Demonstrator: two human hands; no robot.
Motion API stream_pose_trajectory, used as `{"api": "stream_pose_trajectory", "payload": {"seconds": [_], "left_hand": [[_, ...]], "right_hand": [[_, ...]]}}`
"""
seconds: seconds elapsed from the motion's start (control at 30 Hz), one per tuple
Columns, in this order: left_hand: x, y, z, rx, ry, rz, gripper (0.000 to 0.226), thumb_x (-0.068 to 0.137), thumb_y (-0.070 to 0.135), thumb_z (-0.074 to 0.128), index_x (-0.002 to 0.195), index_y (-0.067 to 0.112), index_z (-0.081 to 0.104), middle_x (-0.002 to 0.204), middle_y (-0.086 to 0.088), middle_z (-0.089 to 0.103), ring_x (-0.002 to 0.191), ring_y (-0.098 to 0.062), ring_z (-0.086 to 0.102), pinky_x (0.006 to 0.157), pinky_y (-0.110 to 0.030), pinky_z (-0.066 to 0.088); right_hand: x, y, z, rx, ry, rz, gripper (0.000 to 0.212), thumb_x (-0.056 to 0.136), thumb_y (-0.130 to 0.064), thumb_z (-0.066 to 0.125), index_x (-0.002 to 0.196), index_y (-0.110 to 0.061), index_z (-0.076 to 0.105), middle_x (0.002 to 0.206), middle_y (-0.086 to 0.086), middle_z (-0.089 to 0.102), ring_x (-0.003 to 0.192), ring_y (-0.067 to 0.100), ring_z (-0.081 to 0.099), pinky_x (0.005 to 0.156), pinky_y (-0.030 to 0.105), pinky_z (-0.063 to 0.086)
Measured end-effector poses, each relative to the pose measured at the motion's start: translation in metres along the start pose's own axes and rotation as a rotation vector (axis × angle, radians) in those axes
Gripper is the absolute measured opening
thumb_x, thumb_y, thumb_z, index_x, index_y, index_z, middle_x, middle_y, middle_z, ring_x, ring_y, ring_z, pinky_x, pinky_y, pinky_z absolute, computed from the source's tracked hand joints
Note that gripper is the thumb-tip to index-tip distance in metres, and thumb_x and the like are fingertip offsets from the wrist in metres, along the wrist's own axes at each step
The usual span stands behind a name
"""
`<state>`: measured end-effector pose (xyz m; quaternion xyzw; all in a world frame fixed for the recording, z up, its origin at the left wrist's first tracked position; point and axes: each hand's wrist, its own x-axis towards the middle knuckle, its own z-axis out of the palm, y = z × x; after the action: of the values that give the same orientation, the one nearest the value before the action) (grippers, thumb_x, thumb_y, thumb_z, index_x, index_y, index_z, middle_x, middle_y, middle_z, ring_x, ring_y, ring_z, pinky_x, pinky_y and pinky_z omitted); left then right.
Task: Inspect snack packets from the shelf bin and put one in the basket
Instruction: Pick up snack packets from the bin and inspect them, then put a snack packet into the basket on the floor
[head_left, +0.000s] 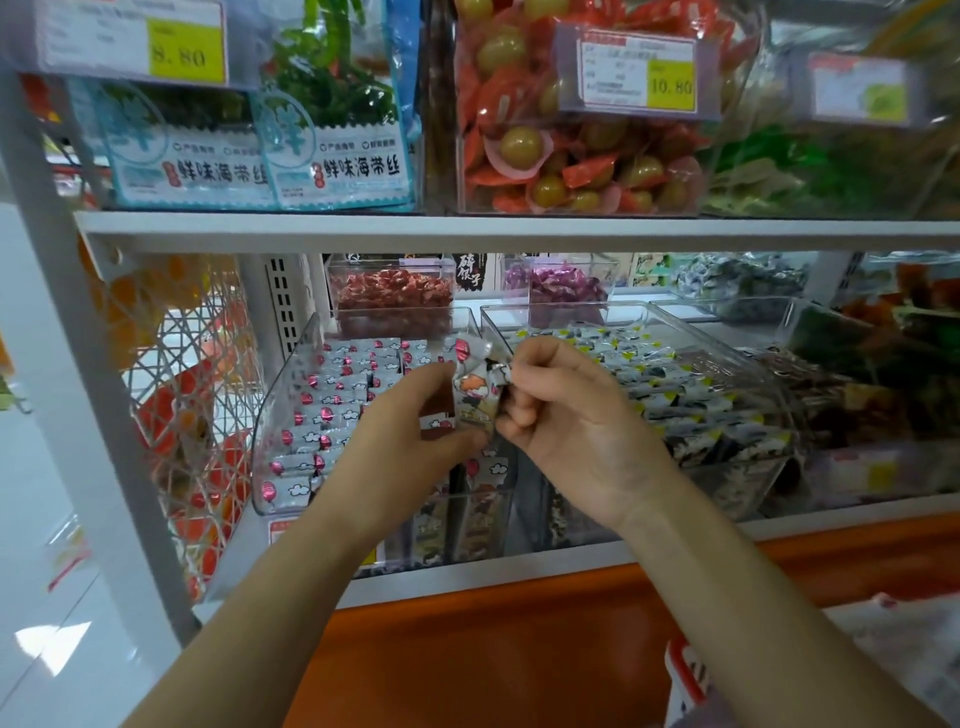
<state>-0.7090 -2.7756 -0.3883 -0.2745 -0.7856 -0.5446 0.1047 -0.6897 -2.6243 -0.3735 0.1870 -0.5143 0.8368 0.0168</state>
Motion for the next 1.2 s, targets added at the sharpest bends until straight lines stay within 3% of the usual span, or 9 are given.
{"api": "stream_pose_trajectory", "payload": {"seconds": [0.1, 0.2, 0.37, 0.5, 0.63, 0.73, 0.83, 0.97, 1.2], "left_hand": [[-0.001, 0.002, 0.0, -0.017, 0.006, 0.028, 0.03, 0.08, 0.002, 0.068, 0.087, 0.029, 0.056, 0.087, 0.008, 0.064, 0.082, 0.002, 0.06, 0.06, -0.007, 0.046], [-0.001, 0.001, 0.0, -0.022, 0.011, 0.028, 0.023, 0.079, 0.002, 0.068, 0.093, 0.017, 0.057, 0.093, -0.008, 0.062, 0.084, -0.011, 0.06, 0.065, -0.02, 0.054], [-0.001, 0.004, 0.001, -0.054, 0.021, 0.068, 0.029, 0.078, 0.001, 0.069, 0.092, 0.023, 0.057, 0.096, -0.014, 0.061, 0.079, -0.008, 0.062, 0.066, -0.022, 0.054], [-0.001, 0.004, 0.002, -0.048, 0.038, 0.079, 0.031, 0.078, 0.002, 0.069, 0.092, 0.027, 0.057, 0.094, -0.001, 0.064, 0.079, 0.001, 0.063, 0.062, -0.012, 0.051], [0.0, 0.005, 0.003, 0.097, 0.011, 0.079, 0.039, 0.079, 0.008, 0.069, 0.09, 0.041, 0.053, 0.095, 0.014, 0.057, 0.08, -0.003, 0.063, 0.062, -0.007, 0.048], [0.003, 0.01, 0.009, 0.2, -0.052, 0.088, 0.036, 0.081, 0.014, 0.068, 0.098, 0.042, 0.054, 0.097, 0.017, 0.055, 0.088, -0.004, 0.057, 0.062, -0.013, 0.05], [0.008, 0.022, 0.026, 0.233, -0.15, 0.127, 0.03, 0.082, 0.023, 0.066, 0.109, 0.035, 0.06, 0.094, 0.018, 0.055, 0.087, 0.002, 0.053, 0.067, -0.017, 0.049], [0.014, 0.038, 0.077, 0.299, -0.314, 0.166, 0.051, 0.085, 0.038, 0.062, 0.133, 0.03, 0.047, 0.095, 0.021, 0.047, 0.085, 0.003, 0.05, 0.062, -0.006, 0.043], [0.008, 0.05, 0.184, 0.41, -0.53, 0.254, 0.047, 0.089, 0.04, 0.056, 0.131, 0.02, 0.049, 0.122, -0.003, 0.054, 0.109, -0.02, 0.052, 0.09, -0.032, 0.045]], "right_hand": [[0.0, -0.001, -0.001, 0.006, -0.042, -0.014, 0.019, 0.073, -0.002, 0.056, 0.063, -0.017, 0.063, 0.051, -0.002, 0.048, 0.048, 0.009, 0.046, 0.05, 0.02, 0.044], [0.0, -0.002, -0.003, -0.002, -0.094, -0.026, 0.023, 0.072, 0.001, 0.055, 0.062, -0.018, 0.065, 0.05, -0.003, 0.049, 0.047, 0.008, 0.046, 0.051, 0.02, 0.044], [-0.001, -0.005, -0.007, -0.004, -0.18, -0.042, 0.015, 0.064, -0.004, 0.064, 0.065, -0.018, 0.066, 0.051, -0.003, 0.051, 0.049, 0.008, 0.046, 0.053, 0.02, 0.044], [-0.002, -0.007, -0.008, -0.065, -0.168, -0.065, 0.019, 0.064, 0.0, 0.064, 0.065, -0.019, 0.066, 0.054, -0.004, 0.053, 0.05, 0.008, 0.048, 0.054, 0.02, 0.045], [-0.003, -0.019, -0.013, -0.253, -0.058, -0.121, 0.018, 0.07, -0.002, 0.062, 0.07, -0.02, 0.063, 0.076, -0.002, 0.058, 0.064, 0.011, 0.055, 0.055, 0.022, 0.049], [-0.012, -0.03, -0.024, -0.441, 0.0, -0.164, 0.027, 0.074, -0.011, 0.069, 0.098, -0.021, 0.064, 0.102, 0.002, 0.06, 0.07, 0.012, 0.059, 0.053, 0.024, 0.05], [-0.032, -0.036, -0.04, -0.611, 0.115, -0.189, 0.026, 0.078, -0.021, 0.071, 0.104, -0.024, 0.066, 0.087, 0.0, 0.067, 0.062, 0.013, 0.062, 0.052, 0.024, 0.052], [-0.08, -0.049, -0.085, -0.518, 0.432, -0.145, 0.022, 0.074, -0.032, 0.069, 0.088, -0.016, 0.069, 0.062, 0.001, 0.065, 0.052, 0.013, 0.061, 0.048, 0.024, 0.052], [-0.203, -0.028, -0.208, -0.733, 0.986, 0.247, 0.014, 0.086, -0.025, 0.066, 0.081, -0.011, 0.067, 0.066, 0.006, 0.067, 0.053, 0.014, 0.062, 0.047, 0.024, 0.05]]}}
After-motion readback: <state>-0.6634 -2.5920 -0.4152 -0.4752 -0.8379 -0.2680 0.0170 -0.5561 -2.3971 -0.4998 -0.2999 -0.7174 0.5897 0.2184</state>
